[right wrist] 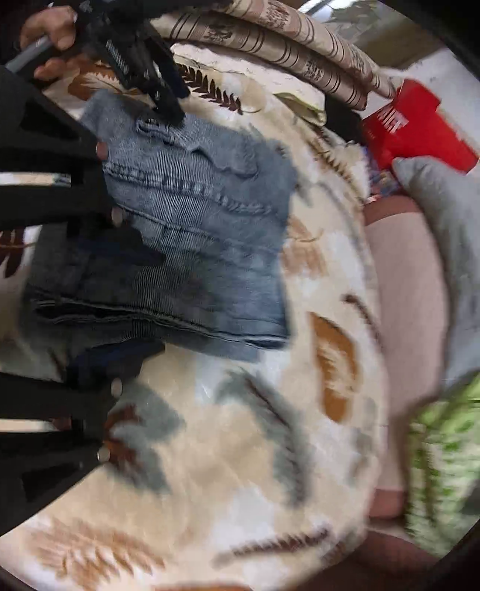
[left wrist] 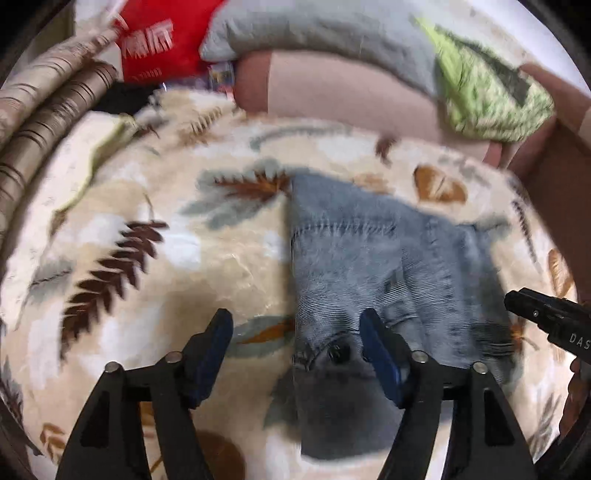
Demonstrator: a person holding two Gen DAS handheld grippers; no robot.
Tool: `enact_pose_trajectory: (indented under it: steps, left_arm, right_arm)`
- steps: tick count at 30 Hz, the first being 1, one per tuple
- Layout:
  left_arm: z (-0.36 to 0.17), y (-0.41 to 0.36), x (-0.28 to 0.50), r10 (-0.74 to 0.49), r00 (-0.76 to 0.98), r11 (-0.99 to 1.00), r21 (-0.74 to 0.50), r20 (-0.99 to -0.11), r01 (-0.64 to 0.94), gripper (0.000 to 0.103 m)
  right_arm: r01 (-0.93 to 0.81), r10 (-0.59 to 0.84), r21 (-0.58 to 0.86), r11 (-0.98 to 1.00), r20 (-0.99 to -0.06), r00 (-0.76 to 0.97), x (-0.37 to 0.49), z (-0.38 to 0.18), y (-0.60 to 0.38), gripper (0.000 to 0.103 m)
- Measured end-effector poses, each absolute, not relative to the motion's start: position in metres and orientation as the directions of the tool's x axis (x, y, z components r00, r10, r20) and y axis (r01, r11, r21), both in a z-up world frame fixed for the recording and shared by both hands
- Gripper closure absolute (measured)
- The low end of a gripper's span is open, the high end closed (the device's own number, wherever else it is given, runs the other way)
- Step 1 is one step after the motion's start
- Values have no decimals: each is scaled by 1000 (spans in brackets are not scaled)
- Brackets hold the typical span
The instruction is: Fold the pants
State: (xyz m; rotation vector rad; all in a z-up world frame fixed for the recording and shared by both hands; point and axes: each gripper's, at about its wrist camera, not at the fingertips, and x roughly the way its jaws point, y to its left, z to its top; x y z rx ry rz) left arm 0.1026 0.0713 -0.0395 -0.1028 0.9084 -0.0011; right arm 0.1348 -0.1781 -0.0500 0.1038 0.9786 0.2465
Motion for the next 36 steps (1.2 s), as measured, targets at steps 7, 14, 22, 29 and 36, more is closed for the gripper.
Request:
enact_pose_trajectory:
  steps: [7,14,22,29,36]
  left_arm:
    - [-80,48,84,50,576,998,57,-816,-6,13]
    - [-45,48,78,21,655,1000,11,-755,-18,13]
    - [-80,48,86,1,597,1000,0,-802,-2,11]
    - [-81,55,87,-45,593,998,-62,-804,-8,10]
    - [-82,58,86,-59,590,996,-87,-805,-19,10]
  right_arm:
    - [-224,234,141,964,-850,472,101,-76,-161,36]
    - [-192,209,124,974,-826,523,113,-41,-172,35]
    - [-163,24,-89,983,-811,584,215,-44,-120,28]
    - [-169,-46,-157,973,-850,525,218,-71,-117,8]
    - [-213,34,-112,971,-813,581,129,-44,-118,7]
